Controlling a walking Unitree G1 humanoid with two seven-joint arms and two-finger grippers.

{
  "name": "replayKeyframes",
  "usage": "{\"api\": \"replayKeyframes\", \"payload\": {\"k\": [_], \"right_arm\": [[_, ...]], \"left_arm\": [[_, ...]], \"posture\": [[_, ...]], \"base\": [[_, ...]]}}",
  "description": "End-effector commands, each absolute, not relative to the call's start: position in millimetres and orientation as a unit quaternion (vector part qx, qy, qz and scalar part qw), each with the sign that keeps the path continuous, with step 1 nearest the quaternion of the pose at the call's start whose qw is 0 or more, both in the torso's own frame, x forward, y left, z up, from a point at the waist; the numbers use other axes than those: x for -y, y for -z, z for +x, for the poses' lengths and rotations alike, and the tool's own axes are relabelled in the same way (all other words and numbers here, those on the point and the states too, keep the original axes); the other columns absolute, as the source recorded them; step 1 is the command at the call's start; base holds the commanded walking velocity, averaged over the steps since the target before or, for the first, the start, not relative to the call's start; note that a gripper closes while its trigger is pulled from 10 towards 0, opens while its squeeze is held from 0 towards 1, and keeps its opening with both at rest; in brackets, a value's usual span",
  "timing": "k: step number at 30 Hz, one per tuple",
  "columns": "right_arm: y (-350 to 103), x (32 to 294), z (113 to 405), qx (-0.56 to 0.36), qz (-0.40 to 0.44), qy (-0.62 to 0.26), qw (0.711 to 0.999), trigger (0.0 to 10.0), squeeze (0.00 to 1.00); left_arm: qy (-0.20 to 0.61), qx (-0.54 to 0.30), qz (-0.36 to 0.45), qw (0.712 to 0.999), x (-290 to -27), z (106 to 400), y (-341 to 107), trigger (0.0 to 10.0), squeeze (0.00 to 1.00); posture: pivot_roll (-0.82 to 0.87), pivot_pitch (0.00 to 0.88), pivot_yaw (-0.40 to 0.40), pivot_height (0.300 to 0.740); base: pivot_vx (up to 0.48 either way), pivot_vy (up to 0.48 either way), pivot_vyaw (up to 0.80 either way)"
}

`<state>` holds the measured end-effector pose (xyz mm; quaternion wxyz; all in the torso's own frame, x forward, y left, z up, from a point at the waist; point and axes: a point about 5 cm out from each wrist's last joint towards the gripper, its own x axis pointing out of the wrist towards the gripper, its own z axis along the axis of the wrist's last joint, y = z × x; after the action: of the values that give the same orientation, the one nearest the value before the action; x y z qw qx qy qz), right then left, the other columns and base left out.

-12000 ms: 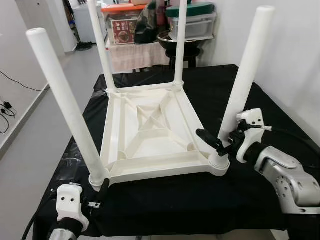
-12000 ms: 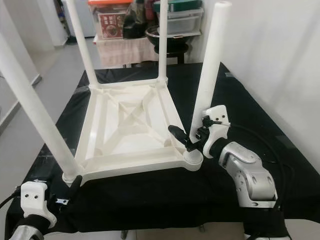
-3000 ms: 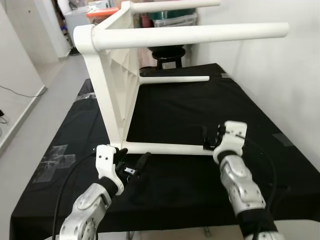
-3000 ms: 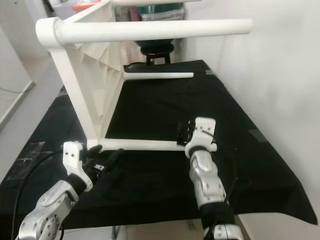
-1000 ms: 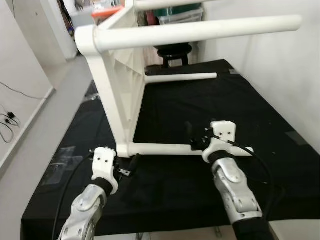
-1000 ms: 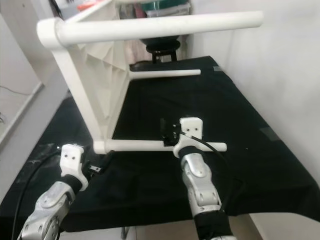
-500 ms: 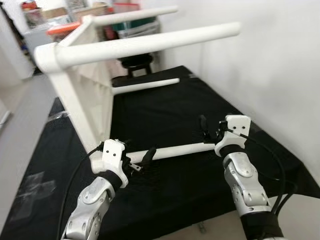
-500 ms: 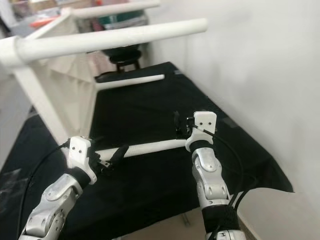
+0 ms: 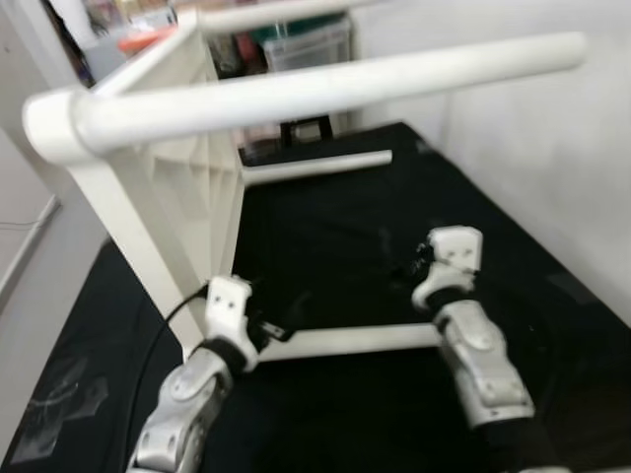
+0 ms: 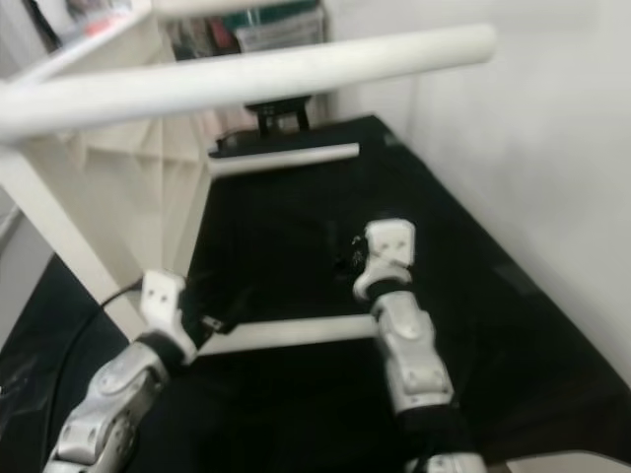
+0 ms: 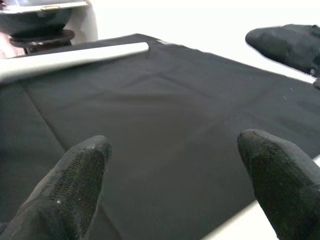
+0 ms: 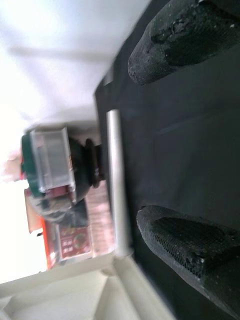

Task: Building children table

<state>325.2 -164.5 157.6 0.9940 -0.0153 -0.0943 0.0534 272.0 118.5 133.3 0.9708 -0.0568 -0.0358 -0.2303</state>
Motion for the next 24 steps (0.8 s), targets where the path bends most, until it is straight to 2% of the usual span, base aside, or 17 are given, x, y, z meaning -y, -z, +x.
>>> {"api": "replayKeyframes", "payload": {"k": [1,5,6,16,24], "right_arm": [[-155.7,150.7,325.7,0.089,-0.014,-0.069,0.994,10.0,0.0],[-154.5,155.7,325.5,0.083,-0.017,-0.069,0.994,10.0,0.0],[-155.2,159.0,325.2,0.084,-0.021,-0.072,0.994,10.0,0.0],[-170.9,186.1,317.8,0.116,-0.102,-0.082,0.985,10.0,0.0],[-171.5,189.4,311.5,0.116,-0.125,-0.085,0.982,10.0,0.0]], "left_arm": [[0.219,0.028,-0.046,0.974,-127.8,270.6,-130.1,10.0,0.0],[0.204,-0.002,-0.007,0.979,-124.5,267.7,-123.2,10.0,0.0],[0.202,-0.014,0.01,0.979,-121.9,264.8,-121.0,0.0,0.0],[0.221,-0.055,-0.007,0.974,-109.6,245.8,-119.3,0.0,0.0],[0.229,-0.055,-0.001,0.972,-106.8,243.4,-120.8,0.0,0.0]], "posture": [[-0.05,0.0,0.092,0.74],[-0.06,0.0,0.099,0.74],[-0.06,0.0,0.1,0.74],[-0.07,0.0,0.107,0.74],[-0.08,0.0,0.112,0.74]], "base": [[0.0,0.0,0.0],[0.0,0.0,0.0],[0.0,0.0,0.0],[0.0,0.0,0.0],[0.0,0.0,0.0]]}}
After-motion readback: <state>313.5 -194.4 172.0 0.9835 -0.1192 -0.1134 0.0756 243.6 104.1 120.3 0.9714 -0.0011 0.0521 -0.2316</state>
